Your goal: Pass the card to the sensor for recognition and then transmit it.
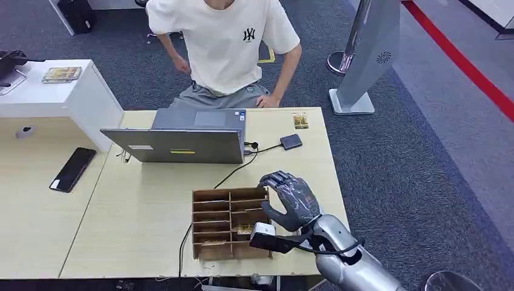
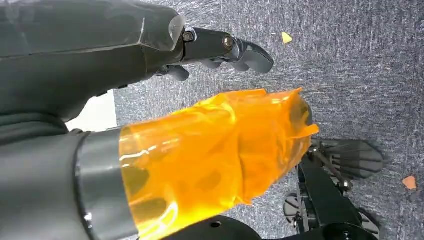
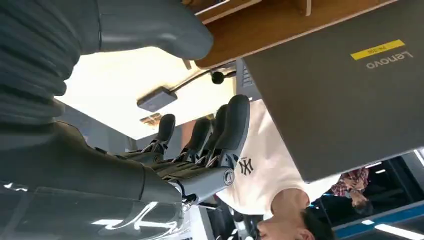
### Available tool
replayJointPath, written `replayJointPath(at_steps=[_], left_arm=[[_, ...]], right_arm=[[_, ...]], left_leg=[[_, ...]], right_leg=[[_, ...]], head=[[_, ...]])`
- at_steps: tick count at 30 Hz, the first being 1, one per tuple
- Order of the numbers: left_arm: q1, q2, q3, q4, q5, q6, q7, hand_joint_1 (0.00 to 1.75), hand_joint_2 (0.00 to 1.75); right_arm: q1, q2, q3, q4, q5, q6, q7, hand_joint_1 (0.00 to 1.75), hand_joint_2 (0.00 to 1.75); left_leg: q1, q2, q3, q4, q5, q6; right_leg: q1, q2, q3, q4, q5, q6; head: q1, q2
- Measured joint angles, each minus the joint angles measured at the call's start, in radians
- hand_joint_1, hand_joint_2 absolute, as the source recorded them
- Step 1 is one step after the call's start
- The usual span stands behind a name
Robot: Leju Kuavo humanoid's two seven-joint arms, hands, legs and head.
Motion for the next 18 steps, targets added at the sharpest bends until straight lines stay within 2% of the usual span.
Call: replayJointPath(at_steps=[9, 10, 15, 18], left_arm=[[0.000, 0.000, 0.000, 0.000, -0.002, 0.000, 0.000, 0.00, 0.00], [0.000, 0.000, 0.001, 0.000, -0.002, 0.000, 0.000, 0.00, 0.00], [0.000, 0.000, 0.002, 0.000, -0.002, 0.000, 0.000, 0.00, 0.00], [0.000, 0.000, 0.002, 0.000, -0.001, 0.000, -0.001, 0.00, 0.00]], right_arm=[[-0.012, -0.013, 0.019, 0.001, 0.028, 0.005, 0.027, 0.91, 1.75], [-0.013, -0.013, 0.021, 0.001, 0.028, 0.005, 0.028, 0.84, 1.75], [-0.019, -0.019, 0.023, -0.001, 0.029, -0.007, 0.031, 0.86, 1.75], [-0.020, -0.023, 0.020, -0.010, 0.027, -0.014, 0.033, 0.77, 1.75]], left_leg=[[0.000, 0.000, 0.000, 0.000, 0.000, 0.000], [0.000, 0.000, 0.000, 0.000, 0.000, 0.000], [0.000, 0.000, 0.000, 0.000, 0.000, 0.000], [0.000, 0.000, 0.000, 0.000, 0.000, 0.000]], right_leg=[[0.000, 0.000, 0.000, 0.000, 0.000, 0.000], [0.000, 0.000, 0.000, 0.000, 0.000, 0.000], [0.000, 0.000, 0.000, 0.000, 0.000, 0.000], [0.000, 0.000, 0.000, 0.000, 0.000, 0.000]], head=[[0.000, 0.000], [0.000, 0.000], [0.000, 0.000], [0.000, 0.000]])
